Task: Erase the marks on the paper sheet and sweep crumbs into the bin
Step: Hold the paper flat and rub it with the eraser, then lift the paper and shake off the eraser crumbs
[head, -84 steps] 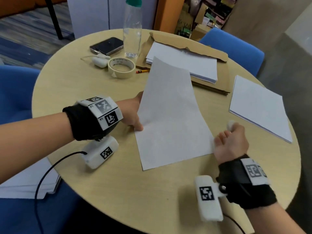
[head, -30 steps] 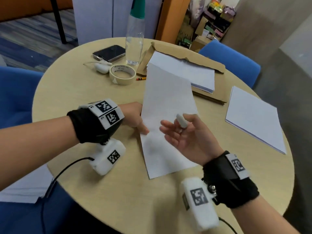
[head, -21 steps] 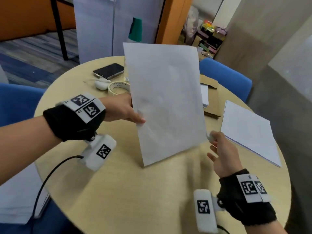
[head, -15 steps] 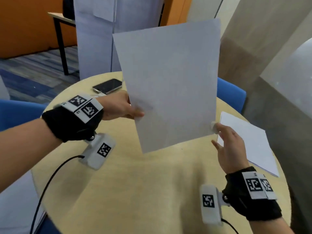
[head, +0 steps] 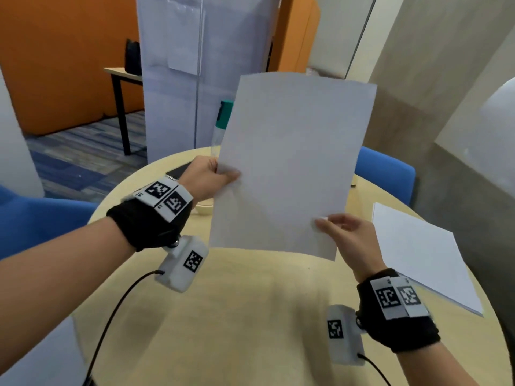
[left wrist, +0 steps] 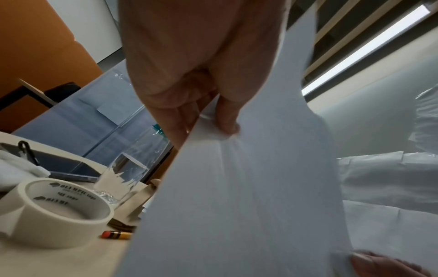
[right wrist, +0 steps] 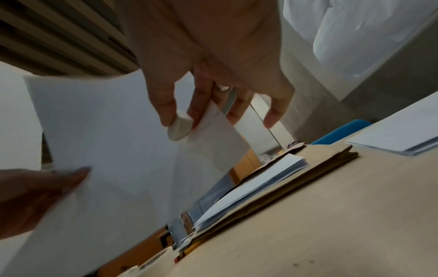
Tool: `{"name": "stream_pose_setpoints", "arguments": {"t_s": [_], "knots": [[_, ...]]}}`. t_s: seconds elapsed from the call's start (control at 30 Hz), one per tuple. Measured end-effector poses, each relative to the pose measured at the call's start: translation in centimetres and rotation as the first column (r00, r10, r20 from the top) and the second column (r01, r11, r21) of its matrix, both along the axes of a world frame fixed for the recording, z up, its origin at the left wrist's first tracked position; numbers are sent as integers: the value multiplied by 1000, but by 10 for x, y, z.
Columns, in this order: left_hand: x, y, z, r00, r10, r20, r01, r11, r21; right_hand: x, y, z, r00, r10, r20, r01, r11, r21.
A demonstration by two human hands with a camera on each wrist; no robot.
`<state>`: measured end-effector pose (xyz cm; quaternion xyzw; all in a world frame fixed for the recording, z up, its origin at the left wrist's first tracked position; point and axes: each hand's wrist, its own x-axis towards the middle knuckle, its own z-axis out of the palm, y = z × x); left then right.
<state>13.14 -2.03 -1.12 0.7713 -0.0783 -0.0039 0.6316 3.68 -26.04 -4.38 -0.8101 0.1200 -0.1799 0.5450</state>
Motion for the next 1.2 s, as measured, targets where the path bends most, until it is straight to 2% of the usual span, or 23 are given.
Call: {"name": "stream_pose_setpoints", "arguments": {"t_s": [0.13, 0.2, 0.3, 0.37, 0.43, 0.53, 0.7, 0.83, 0.97, 1.0, 1.07, 1.13, 1.17, 1.2], "knots": [[10, 22, 0, 989, 142, -33, -142, 990, 12, -1, 5, 0, 1000, 27, 7, -27, 1000, 15], [18, 43, 0, 977, 198, -77, -193, 979, 68, -4, 5, -1, 998, 59, -16, -58, 996, 67], [29, 86, -6, 957, 192, -219, -132, 956, 262, -11, -6, -1, 996, 72, -57, -56, 968, 244], [31, 116, -13, 939, 210, -272, -84, 908, 411, -15, -14, -3, 993, 79, -92, -46, 948, 316], [38, 144, -27, 925, 244, -291, -63, 854, 516, -15, -19, -6, 984, 111, -138, -61, 944, 323], [39, 165, -45, 897, 308, -318, -80, 820, 567, -3, -20, -9, 963, 149, -224, -68, 941, 332], [42, 177, -73, 879, 370, -300, -79, 735, 673, 47, 3, -10, 910, 246, -334, -112, 920, 374], [50, 178, -82, 865, 403, -299, -60, 675, 735, 100, 40, -15, 824, 304, -478, -124, 921, 370], [47, 156, -65, 890, 429, -156, -82, 487, 869, 141, 75, -23, 761, 275, -587, -103, 945, 310], [45, 149, -61, 904, 409, -126, -91, 473, 876, 148, 82, -25, 746, 266, -611, -118, 955, 272], [39, 128, -56, 928, 358, -102, -103, 511, 853, 160, 87, -34, 761, 214, -612, -124, 975, 186], [28, 103, -53, 962, 251, -109, -68, 605, 793, 173, 91, -44, 811, 159, -563, -55, 979, 198], [21, 88, -53, 976, 180, -127, -21, 648, 761, 176, 88, -46, 816, 158, -557, -5, 964, 266], [12, 73, -51, 981, 100, -164, 54, 676, 735, 179, 84, -46, 774, 170, -610, -48, 976, 211]]}}
